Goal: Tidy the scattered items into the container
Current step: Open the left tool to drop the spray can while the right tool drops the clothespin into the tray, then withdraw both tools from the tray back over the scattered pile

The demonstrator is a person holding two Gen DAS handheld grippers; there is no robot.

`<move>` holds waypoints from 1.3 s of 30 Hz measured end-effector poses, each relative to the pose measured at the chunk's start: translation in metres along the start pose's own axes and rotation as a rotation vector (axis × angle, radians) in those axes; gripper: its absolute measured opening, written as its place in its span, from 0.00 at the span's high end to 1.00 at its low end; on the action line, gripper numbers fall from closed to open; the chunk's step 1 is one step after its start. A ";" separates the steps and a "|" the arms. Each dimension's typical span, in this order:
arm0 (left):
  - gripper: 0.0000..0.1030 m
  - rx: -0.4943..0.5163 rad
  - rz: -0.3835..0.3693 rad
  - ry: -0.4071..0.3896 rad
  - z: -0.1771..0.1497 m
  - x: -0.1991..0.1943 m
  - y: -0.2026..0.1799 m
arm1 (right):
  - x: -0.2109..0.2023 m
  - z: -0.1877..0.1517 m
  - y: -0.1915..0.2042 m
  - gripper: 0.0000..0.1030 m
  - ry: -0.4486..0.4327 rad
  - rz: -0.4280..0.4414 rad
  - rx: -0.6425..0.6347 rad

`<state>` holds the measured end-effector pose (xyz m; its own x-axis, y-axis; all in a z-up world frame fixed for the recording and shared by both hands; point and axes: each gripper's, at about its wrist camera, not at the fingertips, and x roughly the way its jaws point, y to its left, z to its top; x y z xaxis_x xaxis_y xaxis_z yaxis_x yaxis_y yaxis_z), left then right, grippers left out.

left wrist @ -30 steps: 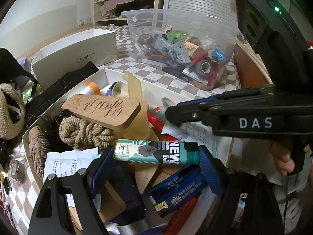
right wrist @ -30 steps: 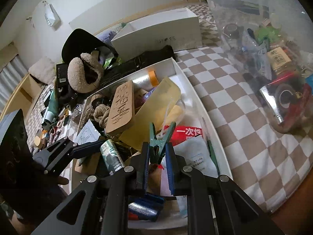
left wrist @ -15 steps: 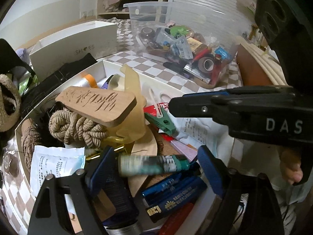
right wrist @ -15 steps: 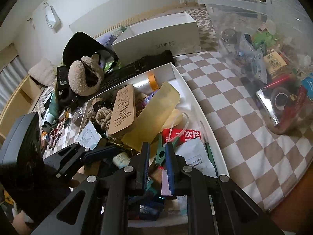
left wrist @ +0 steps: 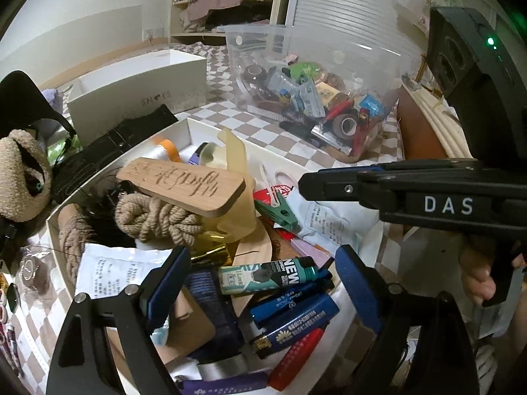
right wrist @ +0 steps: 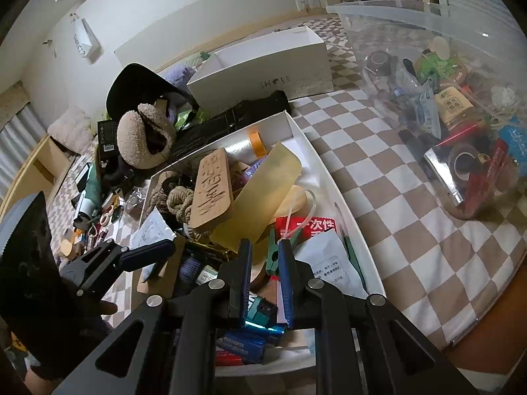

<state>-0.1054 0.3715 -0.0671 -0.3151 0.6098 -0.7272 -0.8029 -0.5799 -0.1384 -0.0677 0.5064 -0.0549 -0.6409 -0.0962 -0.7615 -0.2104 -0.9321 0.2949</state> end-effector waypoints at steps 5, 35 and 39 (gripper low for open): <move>0.13 -0.017 0.025 -0.020 -0.001 -0.017 0.008 | -0.015 0.002 0.015 0.84 -0.062 -0.024 -0.028; 0.00 -0.207 0.351 -0.195 -0.044 -0.161 0.103 | -0.048 0.004 0.123 0.00 -0.271 -0.015 -0.161; 0.00 -0.243 0.387 -0.215 -0.056 -0.176 0.120 | -0.044 0.000 0.141 0.00 -0.273 0.006 -0.191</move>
<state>-0.1178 0.1642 0.0066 -0.6839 0.4082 -0.6047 -0.4738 -0.8788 -0.0573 -0.0695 0.3795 0.0201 -0.8214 -0.0285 -0.5696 -0.0806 -0.9829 0.1653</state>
